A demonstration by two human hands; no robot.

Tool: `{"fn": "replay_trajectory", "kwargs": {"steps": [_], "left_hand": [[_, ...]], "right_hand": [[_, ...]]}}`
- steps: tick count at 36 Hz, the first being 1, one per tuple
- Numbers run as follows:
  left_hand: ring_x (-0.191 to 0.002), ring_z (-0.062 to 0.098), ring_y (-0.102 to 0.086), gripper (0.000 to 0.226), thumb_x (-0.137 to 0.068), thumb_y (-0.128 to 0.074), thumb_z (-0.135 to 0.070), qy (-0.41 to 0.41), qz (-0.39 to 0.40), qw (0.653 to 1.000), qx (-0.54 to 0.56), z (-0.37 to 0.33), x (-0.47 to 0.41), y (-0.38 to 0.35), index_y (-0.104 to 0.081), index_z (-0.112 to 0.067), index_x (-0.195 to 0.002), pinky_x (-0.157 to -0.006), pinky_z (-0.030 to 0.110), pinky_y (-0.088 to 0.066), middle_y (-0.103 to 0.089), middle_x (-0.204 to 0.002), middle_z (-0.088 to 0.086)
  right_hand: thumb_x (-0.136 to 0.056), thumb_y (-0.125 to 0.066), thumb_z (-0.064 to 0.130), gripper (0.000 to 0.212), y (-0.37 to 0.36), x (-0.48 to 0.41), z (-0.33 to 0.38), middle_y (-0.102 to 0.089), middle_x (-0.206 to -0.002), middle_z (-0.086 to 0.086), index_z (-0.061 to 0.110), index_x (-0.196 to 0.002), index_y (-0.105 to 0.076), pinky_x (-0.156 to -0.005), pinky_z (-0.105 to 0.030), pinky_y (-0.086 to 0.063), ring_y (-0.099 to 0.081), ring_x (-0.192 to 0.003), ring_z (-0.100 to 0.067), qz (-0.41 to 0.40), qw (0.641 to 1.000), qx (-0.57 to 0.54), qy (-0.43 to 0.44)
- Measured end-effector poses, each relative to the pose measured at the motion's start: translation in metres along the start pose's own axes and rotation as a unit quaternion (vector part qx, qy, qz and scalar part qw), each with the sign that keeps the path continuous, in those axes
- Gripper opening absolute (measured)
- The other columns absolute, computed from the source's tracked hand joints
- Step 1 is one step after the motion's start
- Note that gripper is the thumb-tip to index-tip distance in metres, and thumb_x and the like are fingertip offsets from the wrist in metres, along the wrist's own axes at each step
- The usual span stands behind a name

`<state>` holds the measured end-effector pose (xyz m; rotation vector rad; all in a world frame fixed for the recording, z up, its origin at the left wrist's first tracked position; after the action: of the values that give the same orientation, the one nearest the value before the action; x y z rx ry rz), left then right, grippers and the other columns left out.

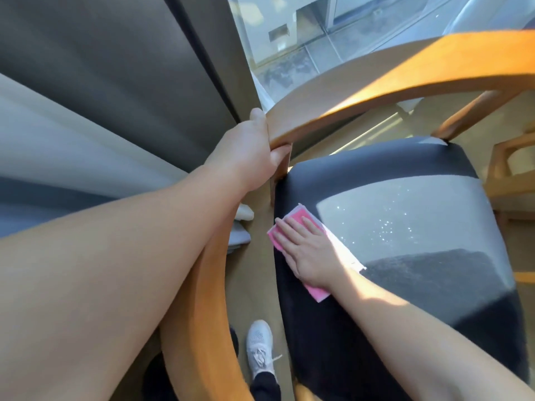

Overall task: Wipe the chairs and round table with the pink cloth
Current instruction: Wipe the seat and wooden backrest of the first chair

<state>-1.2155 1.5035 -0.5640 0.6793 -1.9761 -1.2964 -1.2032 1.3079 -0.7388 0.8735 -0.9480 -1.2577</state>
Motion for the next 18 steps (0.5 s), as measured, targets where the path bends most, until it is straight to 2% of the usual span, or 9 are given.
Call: {"fn": "replay_trajectory", "kwargs": {"steps": [4,8,11,15,18], "left_hand": [[-0.078,0.027,-0.061,0.041,-0.088,-0.055,-0.048,-0.006,0.011,1.0,0.009,-0.005,0.001,0.002,-0.037,-0.014,-0.102,-0.067,0.039,-0.052,-0.054,-0.083,0.001],[-0.085,0.027,-0.061,0.043,-0.09,-0.052,-0.048,-0.016,0.015,1.0,0.013,-0.007,0.0,0.004,-0.038,-0.013,-0.111,-0.072,0.041,-0.053,-0.057,-0.096,0.006],[-0.086,0.027,-0.059,0.043,-0.091,-0.051,-0.048,-0.025,0.013,1.0,0.01,-0.007,0.0,0.003,-0.038,-0.013,-0.112,-0.071,0.039,-0.051,-0.055,-0.097,0.005],[-0.088,0.027,-0.06,0.045,-0.091,-0.051,-0.048,-0.024,0.019,0.999,0.012,-0.008,0.002,0.002,-0.037,-0.013,-0.116,-0.072,0.04,-0.053,-0.056,-0.103,0.007],[-0.093,0.029,-0.059,0.048,-0.091,-0.05,-0.047,-0.031,0.015,0.999,0.027,-0.01,0.003,0.004,-0.036,-0.013,-0.122,-0.077,0.044,-0.052,-0.055,-0.108,0.009]], "right_hand": [[-0.104,-0.04,0.024,0.043,0.014,-0.035,-0.03,-0.029,-0.156,-0.006,0.016,-0.147,-0.042,-0.122,-0.039,0.003,-0.017,-0.148,-0.028,-0.029,0.987,-0.086,-0.135],[-0.105,-0.016,0.041,0.052,0.023,-0.068,-0.061,-0.022,-0.16,-0.002,0.023,-0.152,-0.029,-0.122,-0.045,-0.003,-0.013,-0.149,-0.021,-0.022,0.975,-0.034,-0.217],[-0.101,-0.002,0.048,0.061,0.022,-0.085,-0.076,-0.015,-0.161,0.0,0.023,-0.154,-0.02,-0.12,-0.04,0.006,-0.006,-0.15,-0.018,0.001,0.969,-0.019,-0.248],[-0.099,-0.002,0.048,0.063,0.02,-0.089,-0.082,-0.011,-0.163,-0.002,0.022,-0.154,-0.015,-0.119,-0.042,0.009,-0.004,-0.15,-0.021,0.035,0.969,0.007,-0.245],[-0.102,-0.015,0.044,0.057,0.029,-0.074,-0.071,-0.016,-0.161,-0.005,0.021,-0.154,-0.022,-0.121,-0.046,0.002,-0.008,-0.15,-0.024,-0.013,0.967,-0.001,-0.256]]}}
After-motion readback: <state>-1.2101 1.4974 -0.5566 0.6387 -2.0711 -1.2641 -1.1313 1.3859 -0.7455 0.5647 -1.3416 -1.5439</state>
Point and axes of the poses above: each hand's wrist, its own x-axis away from the middle knuckle, its own y-axis out of the back of the hand, z = x × y, the point moved 3 cm from there along -x, towards the middle knuckle
